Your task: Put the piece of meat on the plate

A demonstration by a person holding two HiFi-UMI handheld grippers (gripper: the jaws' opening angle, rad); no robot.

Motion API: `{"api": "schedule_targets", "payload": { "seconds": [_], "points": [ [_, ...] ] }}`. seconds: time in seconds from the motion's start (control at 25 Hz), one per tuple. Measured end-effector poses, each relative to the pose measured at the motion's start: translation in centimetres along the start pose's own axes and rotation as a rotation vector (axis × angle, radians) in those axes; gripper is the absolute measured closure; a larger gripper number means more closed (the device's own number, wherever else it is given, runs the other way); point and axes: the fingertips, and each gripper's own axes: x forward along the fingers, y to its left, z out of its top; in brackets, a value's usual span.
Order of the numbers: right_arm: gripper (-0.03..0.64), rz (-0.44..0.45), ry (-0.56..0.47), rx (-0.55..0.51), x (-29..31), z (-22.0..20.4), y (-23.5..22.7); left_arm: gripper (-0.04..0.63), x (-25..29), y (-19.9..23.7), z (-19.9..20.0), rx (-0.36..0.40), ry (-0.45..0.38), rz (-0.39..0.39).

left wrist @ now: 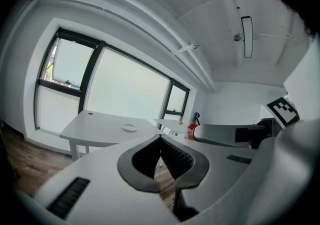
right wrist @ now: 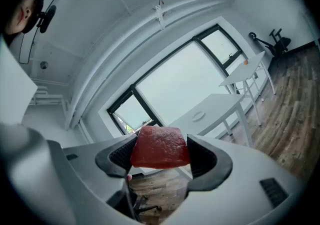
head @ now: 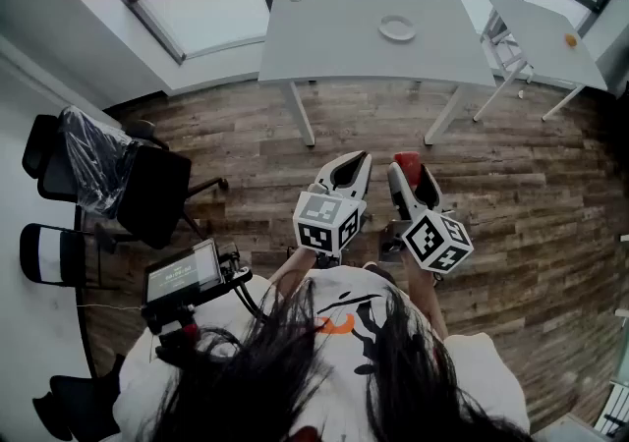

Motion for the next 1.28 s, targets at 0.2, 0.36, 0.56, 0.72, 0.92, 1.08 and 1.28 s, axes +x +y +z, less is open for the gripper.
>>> {"api": "schedule_targets", "payload": {
  "seconds": [0.2,0.36,0.56,0.72,0.92,1.08,1.28],
  "points": [
    [0.302,0.006,0.001,0.002,0.0,0.3,0.0,0.589,0.0,-0.1,0.3,-0.014,-0.005,-0.003],
    [0.302,0.015,-0.001,0.04,0.2,0.1,-0.2,0.589,0.1,0.2,0.1,-0.015,-0.003,0.002],
    [0.302,0.015,0.005,0.046,0.4,-0.3,-0.3,0.589,0.0,0.4,-0.1,-0.009,-0.001,0.002],
    [0.302,0.012,0.008,0.041,0.6,-1.1,0.7,0.589,-0.6,1.2,-0.3,-0.009,0.005,-0.007],
    [0.302,0.002,0.005,0.019,0.9,-1.3,0.7,0.589,-0.5,1.5,-0.6,0.0,0.012,-0.019],
    [0.302,-0.009,-0.008,0.027,2.5,-1.9,2.4,0.589,-1.2,4.0,-0.1,-0.002,0.016,-0.035],
    [0.302,-0.031,-0.022,0.042,3.6,-2.9,3.1,0.589,-1.8,6.2,-0.4,0.005,0.032,-0.043]
  ]
}}
